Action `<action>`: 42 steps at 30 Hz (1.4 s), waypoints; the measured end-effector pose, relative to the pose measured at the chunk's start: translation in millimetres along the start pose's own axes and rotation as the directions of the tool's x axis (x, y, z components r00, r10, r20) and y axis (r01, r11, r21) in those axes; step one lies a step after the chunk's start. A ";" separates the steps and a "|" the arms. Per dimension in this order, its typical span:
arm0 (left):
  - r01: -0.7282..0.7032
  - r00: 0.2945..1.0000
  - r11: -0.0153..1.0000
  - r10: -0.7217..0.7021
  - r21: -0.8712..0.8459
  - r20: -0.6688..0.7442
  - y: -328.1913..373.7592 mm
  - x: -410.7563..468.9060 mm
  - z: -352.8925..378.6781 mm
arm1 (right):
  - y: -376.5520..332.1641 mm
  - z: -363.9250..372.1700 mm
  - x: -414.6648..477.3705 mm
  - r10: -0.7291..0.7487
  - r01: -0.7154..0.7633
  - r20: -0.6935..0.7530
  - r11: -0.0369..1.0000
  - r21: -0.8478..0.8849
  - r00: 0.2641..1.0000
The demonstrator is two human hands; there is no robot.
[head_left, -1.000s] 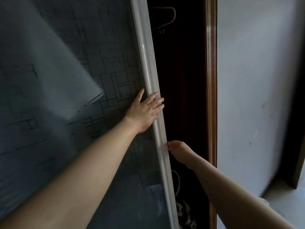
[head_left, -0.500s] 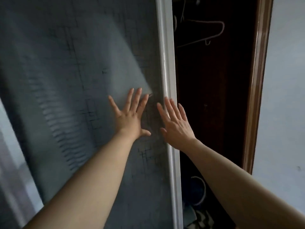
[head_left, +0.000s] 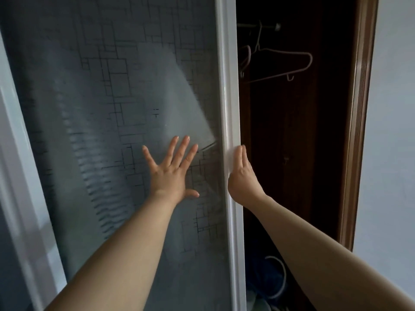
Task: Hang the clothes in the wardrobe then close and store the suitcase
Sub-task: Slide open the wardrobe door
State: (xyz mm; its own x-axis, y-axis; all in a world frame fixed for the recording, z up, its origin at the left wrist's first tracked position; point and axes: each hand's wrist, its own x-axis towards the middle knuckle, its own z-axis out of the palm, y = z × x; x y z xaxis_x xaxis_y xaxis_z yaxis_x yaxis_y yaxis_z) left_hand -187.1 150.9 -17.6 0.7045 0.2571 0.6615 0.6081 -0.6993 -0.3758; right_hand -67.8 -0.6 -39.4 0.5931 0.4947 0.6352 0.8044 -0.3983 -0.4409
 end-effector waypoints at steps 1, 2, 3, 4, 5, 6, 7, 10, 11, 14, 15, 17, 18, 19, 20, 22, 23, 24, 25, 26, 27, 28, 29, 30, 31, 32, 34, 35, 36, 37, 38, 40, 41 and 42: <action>0.003 1.000 1.000 -0.003 0.003 0.001 -2.6 -0.8 0.4 | -1.4 -1.1 -0.5 -0.008 0.007 0.020 1.000 0.020 1.000; 0.008 1.000 1.000 -0.008 0.003 0.002 -5.7 -2.1 0.5 | -2.3 -2.5 -1.6 -0.026 0.026 0.029 1.000 0.009 0.999; 0.011 1.000 1.000 -0.011 0.001 0.003 -8.9 -3.6 0.6 | -2.7 -4.5 -2.5 -0.048 0.048 0.039 0.999 -0.007 0.998; 0.013 1.000 1.000 -0.013 0.003 0.006 -12.4 -5.1 0.4 | -3.8 -7.3 -2.6 -0.063 0.064 0.055 0.998 -0.016 0.996; 0.017 1.000 1.000 -0.017 0.012 0.013 -16.5 -7.6 0.5 | -6.0 -9.9 -2.8 -0.077 0.079 0.077 0.997 -0.021 0.994; 0.024 0.999 0.999 -0.024 0.021 0.022 -20.8 -9.3 0.7 | -9.1 -12.4 -2.5 -0.090 0.093 0.098 0.995 -0.028 0.991; 0.034 0.999 0.999 -0.035 0.027 0.031 -25.8 -11.9 0.6 | -13.0 -14.1 -2.3 -0.102 0.107 0.119 0.994 -0.035 0.988; 0.069 0.996 0.997 -0.071 0.038 0.057 -43.5 -20.6 -0.1 | -26.5 -15.5 -2.6 -0.146 0.157 0.180 0.987 -0.045 0.973; 0.077 0.995 0.996 -0.080 0.047 0.063 -50.0 -24.3 0.3 | -31.6 -14.8 -3.1 -0.162 0.174 0.198 0.984 -0.043 0.967; 0.110 0.992 0.992 -0.114 0.057 0.061 -71.0 -36.1 0.6 | -48.1 -10.3 -4.5 -0.194 0.201 0.245 0.980 -0.003 0.950; 0.127 0.989 0.990 -0.131 0.060 0.064 -78.0 -40.6 0.6 | -53.5 -7.7 -4.8 -0.207 0.212 0.259 0.977 0.007 0.943; 0.160 0.982 0.984 -0.167 0.078 0.083 -90.7 -48.0 0.0 | -64.2 -1.8 -4.6 -0.242 0.246 0.286 0.969 0.021 0.927; 0.175 0.978 0.980 -0.185 0.097 0.101 -97.4 -52.5 -0.8 | -70.8 2.0 -4.9 -0.264 0.268 0.300 0.963 0.027 0.917; 0.190 0.972 0.975 -0.203 0.116 0.118 -103.1 -56.1 -1.0 | -76.7 5.0 -4.4 -0.282 0.288 0.312 0.957 0.031 0.907; 0.204 0.966 0.969 -0.222 0.136 0.133 -108.1 -59.0 -1.2 | -82.2 7.4 -3.9 -0.296 0.302 0.327 0.953 0.034 0.898; 0.236 0.950 0.954 -0.266 0.185 0.162 -118.3 -66.7 -2.1 | -94.3 13.5 -3.7 -0.320 0.321 0.357 0.945 0.059 0.878; 0.248 0.943 0.946 -0.285 0.210 0.171 -121.8 -69.4 -2.6 | -98.9 15.7 -3.4 -0.333 0.332 0.368 0.941 0.068 0.868; 0.259 0.937 0.937 -0.302 0.233 0.177 -125.7 -72.8 -3.2 | -103.9 19.0 -3.3 -0.348 0.345 0.380 0.935 0.078 0.857; 0.268 0.931 0.930 -0.317 0.251 0.181 -128.8 -75.1 -4.3 | -108.1 21.2 -2.8 -0.361 0.358 0.389 0.930 0.084 0.847; 0.277 0.924 0.922 -0.332 0.271 0.187 -132.0 -77.2 -4.9 | -112.4 23.9 -2.5 -0.372 0.369 0.398 0.925 0.089 0.838; 0.283 0.918 0.914 -0.346 0.289 0.195 -134.6 -78.3 -5.6 | -115.7 26.1 -2.3 -0.381 0.379 0.405 0.921 0.090 0.831; 0.290 0.910 0.906 -0.361 0.308 0.205 -137.5 -79.8 -6.3 | -119.4 29.3 -2.5 -0.392 0.392 0.410 0.916 0.089 0.824; 0.296 0.902 0.898 -0.375 0.326 0.216 -139.6 -80.8 -6.9 | -122.0 32.2 -2.6 -0.401 0.404 0.413 0.911 0.086 0.817; 0.298 0.894 0.891 -0.386 0.344 0.227 -140.4 -81.4 -7.6 | -123.9 34.4 -3.5 -0.406 0.410 0.416 0.908 0.084 0.814; 0.299 0.887 0.883 -0.397 0.361 0.237 -140.9 -82.3 -8.4 | -126.2 36.1 -4.8 -0.411 0.416 0.418 0.905 0.085 0.810; 0.301 0.879 0.878 -0.407 0.373 0.248 -139.8 -82.7 -10.1 | -127.6 37.0 -5.0 -0.414 0.419 0.421 0.904 0.084 0.807; 0.327 0.873 0.879 -0.421 0.346 0.246 -132.8 -83.8 -13.3 | -126.6 35.7 -6.7 -0.404 0.418 0.421 0.906 0.065 0.812; 0.359 0.877 0.885 -0.428 0.296 0.217 -128.1 -83.8 -15.2 | -124.6 33.5 -6.7 -0.404 0.421 0.413 0.906 0.053 0.816; 0.397 0.880 0.892 -0.437 0.218 0.185 -121.0 -83.2 -17.5 | -120.0 30.7 -6.8 -0.393 0.414 0.408 0.909 0.042 0.824; 0.437 0.881 0.892 -0.450 0.116 0.146 -112.0 -82.1 -20.2 | -112.9 28.1 -8.0 -0.382 0.406 0.403 0.914 0.029 0.832; 0.468 0.879 0.884 -0.466 0.002 0.103 -102.0 -80.1 -23.9 | -105.5 25.2 -8.5 -0.365 0.392 0.402 0.920 0.014 0.840; 0.473 0.876 0.855 -0.483 -0.214 0.006 -71.3 -75.5 -28.9 | -82.8 15.2 -17.3 -0.311 0.354 0.401 0.935 -0.034 0.862; 0.453 0.877 0.846 -0.480 -0.281 -0.032 -53.8 -73.3 -30.0 | -69.3 8.4 -23.1 -0.277 0.326 0.398 0.944 -0.059 0.875; 0.426 0.884 0.849 -0.464 -0.313 -0.056 -37.2 -70.8 -31.3 | -57.3 0.3 -28.7 -0.237 0.290 0.395 0.954 -0.079 0.888</action>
State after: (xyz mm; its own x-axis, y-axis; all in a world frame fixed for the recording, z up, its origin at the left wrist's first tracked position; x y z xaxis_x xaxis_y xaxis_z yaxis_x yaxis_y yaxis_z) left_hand -271.1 137.8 -30.1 0.3202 0.5148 0.7953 0.7018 -0.6928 0.1659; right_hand -130.9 8.2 -32.6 0.3499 0.8387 0.4172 0.9362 -0.2980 -0.1862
